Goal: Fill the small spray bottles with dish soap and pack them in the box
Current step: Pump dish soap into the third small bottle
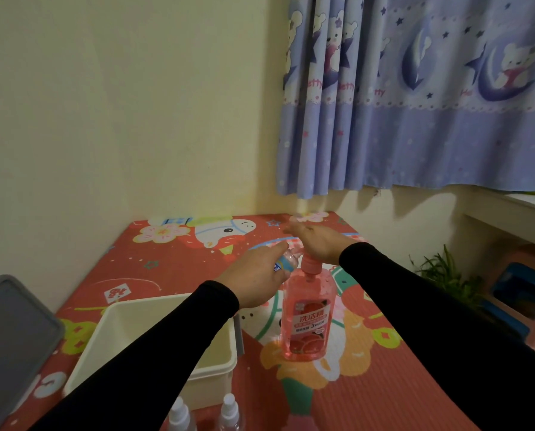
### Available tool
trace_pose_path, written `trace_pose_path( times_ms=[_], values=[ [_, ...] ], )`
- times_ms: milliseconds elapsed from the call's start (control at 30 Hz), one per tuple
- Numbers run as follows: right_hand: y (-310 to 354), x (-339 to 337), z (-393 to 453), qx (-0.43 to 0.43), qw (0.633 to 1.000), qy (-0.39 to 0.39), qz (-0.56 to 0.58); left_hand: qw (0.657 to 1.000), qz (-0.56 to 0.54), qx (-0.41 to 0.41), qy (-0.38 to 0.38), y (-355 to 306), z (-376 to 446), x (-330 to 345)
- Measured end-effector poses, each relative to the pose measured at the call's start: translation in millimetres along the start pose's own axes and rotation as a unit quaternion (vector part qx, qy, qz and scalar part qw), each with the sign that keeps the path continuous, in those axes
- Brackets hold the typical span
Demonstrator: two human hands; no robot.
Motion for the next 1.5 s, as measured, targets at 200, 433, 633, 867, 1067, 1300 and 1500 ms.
trace_pose_path(
  times_ms=[200, 433, 633, 867, 1067, 1300, 1500],
  values=[
    [5, -14, -4, -0.001, 1.000, -0.008, -0.026, 1.000, -0.011, 0.002, -0.008, -5, -1, -10],
    [-4, -6, 5, 0.004, 1.000, -0.015, 0.024, 1.000, -0.003, 0.008, -0.009, -4, 1, -9],
    [-5, 1, 7, 0.012, 1.000, 0.000, 0.017, 1.000, 0.004, 0.000, 0.004, -1, 2, -3],
    [-2, -20, 6, 0.015, 0.999, -0.033, -0.019, 1.000, 0.002, 0.014, -0.013, -7, 3, -14],
    [-5, 0, 6, 0.003, 1.000, -0.010, -0.003, 1.000, 0.000, 0.002, -0.002, 1, 3, -1],
    [0, -12, 3, -0.003, 1.000, -0.012, -0.008, 1.000, -0.018, 0.006, -0.006, -3, 2, -9],
    [0, -9, 2, -0.005, 1.000, -0.008, 0.012, 1.000, -0.016, 0.008, -0.010, -5, 1, -8]
  ],
)
Point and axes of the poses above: each hand's wrist, its own z-axis towards the middle knuckle, its own x-axis out of the palm, y = z × x, the point moved 6 cm from there along z, towards the middle knuckle, and after that the axes turned 11 degrees about -z, right-handed, at the moved point
